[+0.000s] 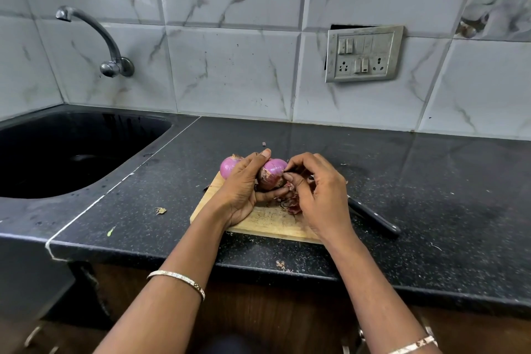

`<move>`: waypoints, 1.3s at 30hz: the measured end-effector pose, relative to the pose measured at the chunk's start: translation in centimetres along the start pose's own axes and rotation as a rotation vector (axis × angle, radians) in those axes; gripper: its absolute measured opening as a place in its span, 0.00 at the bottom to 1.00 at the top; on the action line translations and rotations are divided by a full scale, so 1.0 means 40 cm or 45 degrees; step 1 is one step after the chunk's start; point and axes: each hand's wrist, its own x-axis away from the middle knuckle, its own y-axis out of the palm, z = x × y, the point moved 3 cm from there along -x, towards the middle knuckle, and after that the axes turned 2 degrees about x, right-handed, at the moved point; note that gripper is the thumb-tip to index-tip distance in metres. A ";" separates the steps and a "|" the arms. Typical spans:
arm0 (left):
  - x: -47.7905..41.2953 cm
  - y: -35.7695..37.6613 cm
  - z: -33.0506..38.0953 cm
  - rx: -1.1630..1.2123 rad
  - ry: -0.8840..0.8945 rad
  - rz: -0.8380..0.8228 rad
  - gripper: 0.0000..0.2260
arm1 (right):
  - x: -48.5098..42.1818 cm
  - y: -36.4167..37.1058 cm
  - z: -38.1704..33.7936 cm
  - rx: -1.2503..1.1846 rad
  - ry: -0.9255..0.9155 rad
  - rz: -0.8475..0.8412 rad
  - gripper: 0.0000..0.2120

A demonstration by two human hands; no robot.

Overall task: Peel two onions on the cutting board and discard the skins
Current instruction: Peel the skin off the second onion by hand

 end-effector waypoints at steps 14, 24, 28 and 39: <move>0.004 -0.001 -0.001 0.055 -0.076 0.038 0.24 | 0.005 0.012 -0.008 0.030 0.061 -0.180 0.07; -0.007 -0.016 -0.003 0.170 -0.027 0.160 0.21 | 0.006 0.010 -0.015 0.019 0.086 -0.196 0.06; -0.008 -0.019 -0.006 0.140 -0.034 0.171 0.21 | 0.006 -0.005 -0.017 -0.023 0.181 -0.090 0.11; 0.001 -0.002 -0.004 -0.149 0.025 -0.022 0.13 | 0.001 0.003 -0.005 -0.064 0.118 -0.066 0.04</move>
